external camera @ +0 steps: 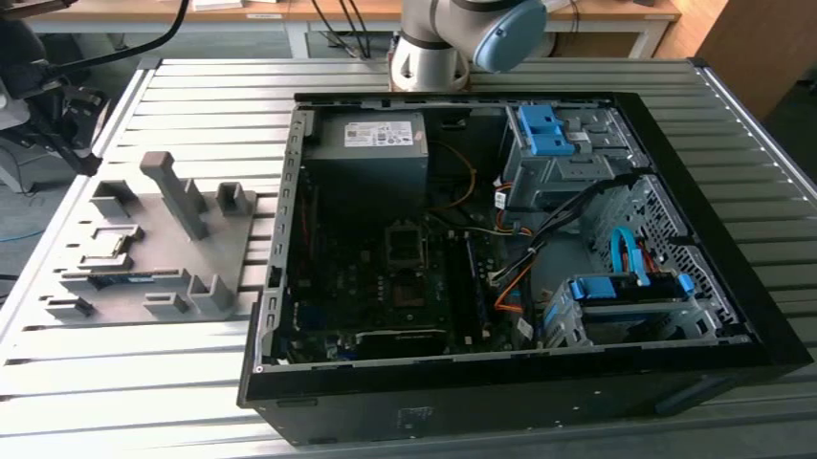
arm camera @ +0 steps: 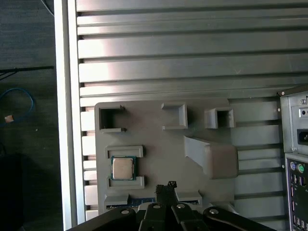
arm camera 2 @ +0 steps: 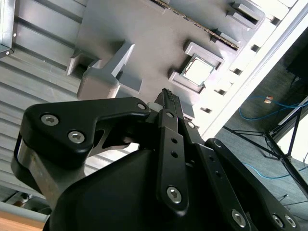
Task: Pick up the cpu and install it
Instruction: 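Reach for the cpu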
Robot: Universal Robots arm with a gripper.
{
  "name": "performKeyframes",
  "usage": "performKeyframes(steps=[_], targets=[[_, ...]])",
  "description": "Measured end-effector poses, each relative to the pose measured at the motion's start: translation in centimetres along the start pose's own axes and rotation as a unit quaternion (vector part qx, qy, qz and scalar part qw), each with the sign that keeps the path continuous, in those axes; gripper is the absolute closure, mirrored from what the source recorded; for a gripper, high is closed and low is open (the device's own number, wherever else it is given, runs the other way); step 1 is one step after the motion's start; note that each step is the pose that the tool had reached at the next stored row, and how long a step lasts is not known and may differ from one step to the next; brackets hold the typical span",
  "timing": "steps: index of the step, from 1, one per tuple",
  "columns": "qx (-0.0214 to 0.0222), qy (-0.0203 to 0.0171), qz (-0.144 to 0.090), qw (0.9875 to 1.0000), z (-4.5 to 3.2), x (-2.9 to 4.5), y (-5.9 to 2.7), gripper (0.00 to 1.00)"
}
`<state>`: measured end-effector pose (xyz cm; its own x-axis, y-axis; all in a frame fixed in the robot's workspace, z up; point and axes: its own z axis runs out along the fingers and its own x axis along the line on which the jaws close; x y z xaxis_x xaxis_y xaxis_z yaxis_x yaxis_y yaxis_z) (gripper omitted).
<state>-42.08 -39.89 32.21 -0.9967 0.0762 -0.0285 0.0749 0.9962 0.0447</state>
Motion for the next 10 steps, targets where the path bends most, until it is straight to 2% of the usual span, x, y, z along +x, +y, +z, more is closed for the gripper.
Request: performKeyframes(steps=[10], targets=[[0.0, 0.0, 0.0, 1.0, 0.52, 0.07, -0.03, 0.9]])
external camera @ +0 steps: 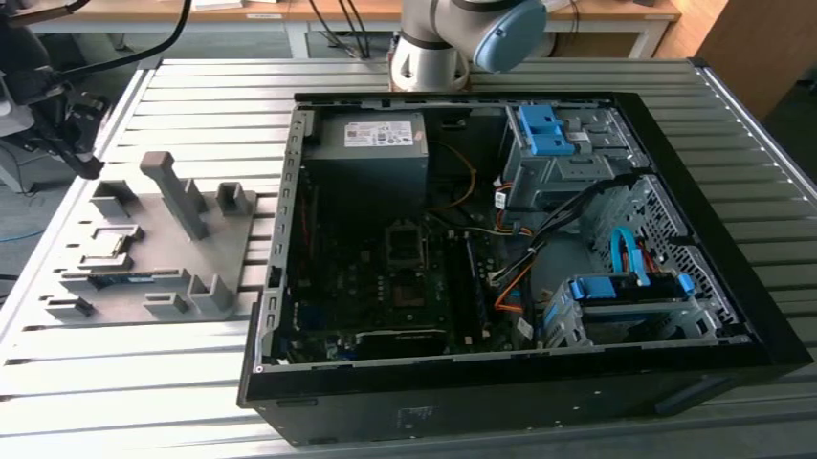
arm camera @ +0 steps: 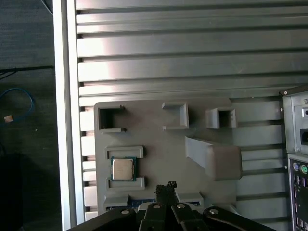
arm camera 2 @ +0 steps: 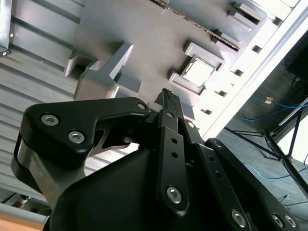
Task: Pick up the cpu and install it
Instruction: 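Reach for the cpu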
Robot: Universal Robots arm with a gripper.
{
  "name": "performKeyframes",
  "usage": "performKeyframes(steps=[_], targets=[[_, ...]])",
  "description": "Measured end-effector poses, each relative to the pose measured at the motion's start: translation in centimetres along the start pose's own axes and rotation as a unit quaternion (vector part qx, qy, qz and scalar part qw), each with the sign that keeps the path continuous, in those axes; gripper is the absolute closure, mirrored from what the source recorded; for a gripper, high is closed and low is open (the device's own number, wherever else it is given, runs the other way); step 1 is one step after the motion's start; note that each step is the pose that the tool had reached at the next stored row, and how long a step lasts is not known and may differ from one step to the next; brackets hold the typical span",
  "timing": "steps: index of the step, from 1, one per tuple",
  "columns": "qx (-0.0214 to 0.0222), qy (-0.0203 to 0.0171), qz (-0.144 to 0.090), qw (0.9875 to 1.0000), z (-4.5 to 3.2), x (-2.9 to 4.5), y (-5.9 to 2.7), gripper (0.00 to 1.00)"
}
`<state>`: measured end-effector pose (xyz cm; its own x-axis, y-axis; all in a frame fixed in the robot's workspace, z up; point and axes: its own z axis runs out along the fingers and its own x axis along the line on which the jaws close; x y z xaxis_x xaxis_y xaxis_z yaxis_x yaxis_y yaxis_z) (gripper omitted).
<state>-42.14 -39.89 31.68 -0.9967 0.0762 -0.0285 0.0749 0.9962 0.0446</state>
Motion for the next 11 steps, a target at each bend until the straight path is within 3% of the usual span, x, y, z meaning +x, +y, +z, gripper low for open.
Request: performKeyframes(steps=[11], targets=[[0.0, 0.0, 0.0, 1.0, 0.6, 0.05, -0.03, 0.9]])
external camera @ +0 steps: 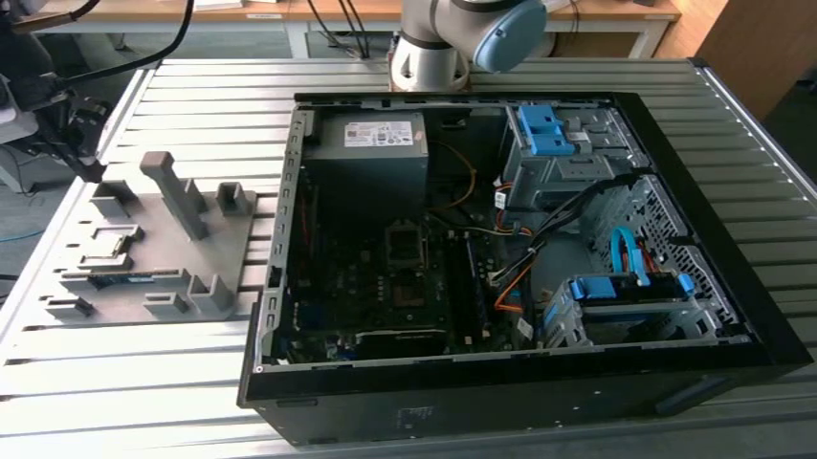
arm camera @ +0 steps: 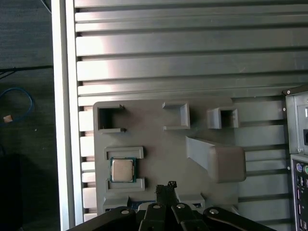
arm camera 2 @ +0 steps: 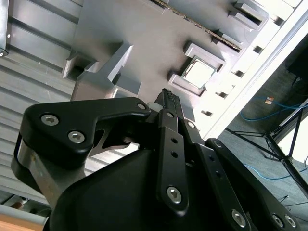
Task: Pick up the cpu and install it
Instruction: 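Reach for the cpu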
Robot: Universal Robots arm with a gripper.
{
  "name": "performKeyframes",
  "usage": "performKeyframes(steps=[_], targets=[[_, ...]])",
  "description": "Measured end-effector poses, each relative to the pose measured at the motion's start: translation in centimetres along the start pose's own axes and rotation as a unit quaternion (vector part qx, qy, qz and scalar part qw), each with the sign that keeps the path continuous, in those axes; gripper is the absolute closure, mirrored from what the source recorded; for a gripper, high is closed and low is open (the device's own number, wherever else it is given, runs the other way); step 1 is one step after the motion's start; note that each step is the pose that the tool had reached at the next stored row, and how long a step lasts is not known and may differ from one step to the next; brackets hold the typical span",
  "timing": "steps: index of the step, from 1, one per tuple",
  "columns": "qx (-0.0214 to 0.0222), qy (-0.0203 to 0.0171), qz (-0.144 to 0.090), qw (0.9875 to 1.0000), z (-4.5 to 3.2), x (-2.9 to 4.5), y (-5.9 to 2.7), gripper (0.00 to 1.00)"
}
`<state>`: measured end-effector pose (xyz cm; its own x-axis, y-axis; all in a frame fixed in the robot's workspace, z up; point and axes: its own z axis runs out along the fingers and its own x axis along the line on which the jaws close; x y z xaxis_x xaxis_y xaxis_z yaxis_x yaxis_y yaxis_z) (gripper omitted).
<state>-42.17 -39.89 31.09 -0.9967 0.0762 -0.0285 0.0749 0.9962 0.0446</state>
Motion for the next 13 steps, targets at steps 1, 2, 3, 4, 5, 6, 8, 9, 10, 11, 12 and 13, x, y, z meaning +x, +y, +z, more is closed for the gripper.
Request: performKeyframes(steps=[1, 2, 3, 4, 5, 6, 8, 9, 10, 11, 12, 13], targets=[[0.0, 0.0, 0.0, 1.0, 0.05, 0.0, 0.0, 0.9], [-0.0001, -0.0001, 0.0, 1.0, 0.11, 0.01, 0.0, 0.9], [0.0, 0.0, 0.0, 1.0, 0.16, 0.01, -0.01, 0.9], [0.0, 0.0, 0.0, 1.0, 0.22, 0.02, -0.01, 0.9], [0.0, 0.0, 0.0, 1.0, 0.27, 0.02, -0.01, 0.9], [0.0, 0.0, 0.0, 1.0, 0.32, 0.03, -0.01, 0.9], [0.0, 0.0, 0.0, 1.0, 0.42, 0.04, -0.02, 0.9], [0.0, 0.0, 0.0, 1.0, 0.48, 0.04, -0.02, 0.9], [0.0, 0.0, 0.0, 1.0, 0.53, 0.04, -0.02, 0.9], [0.0, 0.0, 0.0, 1.0, 0.58, 0.04, -0.03, 0.9], [0.0, 0.0, 0.0, 1.0, 0.64, 0.05, -0.03, 0.9], [0.0, 0.0, 0.0, 1.0, 0.69, 0.05, -0.03, 0.9]])
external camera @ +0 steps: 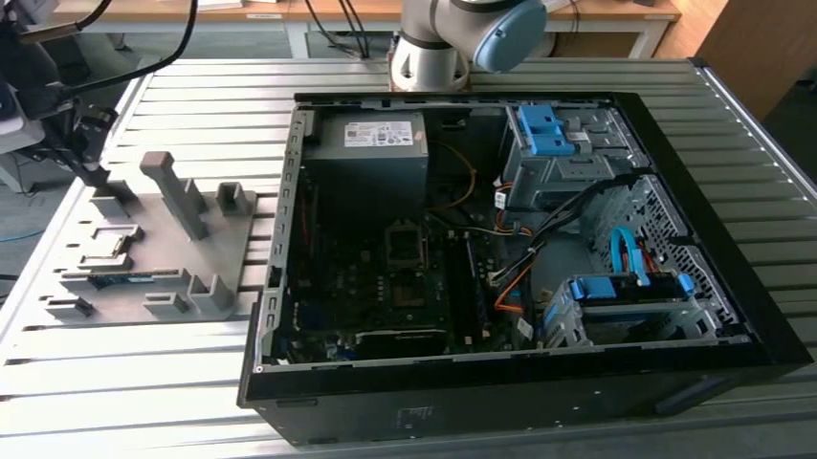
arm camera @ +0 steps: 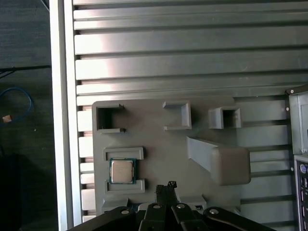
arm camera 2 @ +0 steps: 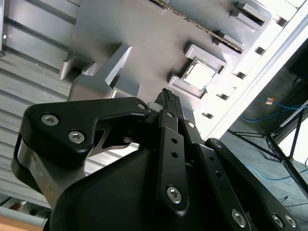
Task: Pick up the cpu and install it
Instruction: 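Reach for the cpu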
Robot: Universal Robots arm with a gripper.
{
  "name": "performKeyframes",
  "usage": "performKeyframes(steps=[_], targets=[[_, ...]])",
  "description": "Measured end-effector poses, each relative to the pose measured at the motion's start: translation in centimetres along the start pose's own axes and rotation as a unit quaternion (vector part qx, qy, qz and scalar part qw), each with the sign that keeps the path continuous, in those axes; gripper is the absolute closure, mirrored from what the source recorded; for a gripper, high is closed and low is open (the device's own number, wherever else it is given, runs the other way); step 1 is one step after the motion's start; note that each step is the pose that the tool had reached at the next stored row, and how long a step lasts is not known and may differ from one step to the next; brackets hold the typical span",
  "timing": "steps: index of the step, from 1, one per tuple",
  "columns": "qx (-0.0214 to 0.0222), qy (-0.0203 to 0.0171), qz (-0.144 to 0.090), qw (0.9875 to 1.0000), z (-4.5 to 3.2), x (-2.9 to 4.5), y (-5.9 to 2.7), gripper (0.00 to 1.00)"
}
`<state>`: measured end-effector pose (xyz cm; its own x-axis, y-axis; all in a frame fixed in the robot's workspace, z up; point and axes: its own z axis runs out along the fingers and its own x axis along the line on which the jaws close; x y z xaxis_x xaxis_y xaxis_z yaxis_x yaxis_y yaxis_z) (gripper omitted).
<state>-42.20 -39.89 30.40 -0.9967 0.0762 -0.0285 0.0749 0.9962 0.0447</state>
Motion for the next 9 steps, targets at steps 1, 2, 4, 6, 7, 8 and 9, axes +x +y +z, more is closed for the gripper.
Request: performKeyframes(steps=[1, 2, 4, 6, 7, 8, 9], targets=[[0.0, 0.0, 0.0, 1.0, 0.05, 0.0, 0.0, 0.9], [0.0, 0.0, 0.0, 1.0, 0.1, 0.01, 0.0, 0.9], [0.0, 0.0, 0.0, 1.0, 0.21, 0.01, -0.01, 0.9], [0.0, 0.0, 0.0, 1.0, 0.31, 0.02, -0.02, 0.9], [0.0, 0.0, 0.0, 1.0, 0.36, 0.02, -0.02, 0.9], [0.0, 0.0, 0.0, 1.0, 0.42, 0.03, -0.02, 0.9], [0.0, 0.0, 0.0, 1.0, 0.46, 0.03, -0.02, 0.9]])
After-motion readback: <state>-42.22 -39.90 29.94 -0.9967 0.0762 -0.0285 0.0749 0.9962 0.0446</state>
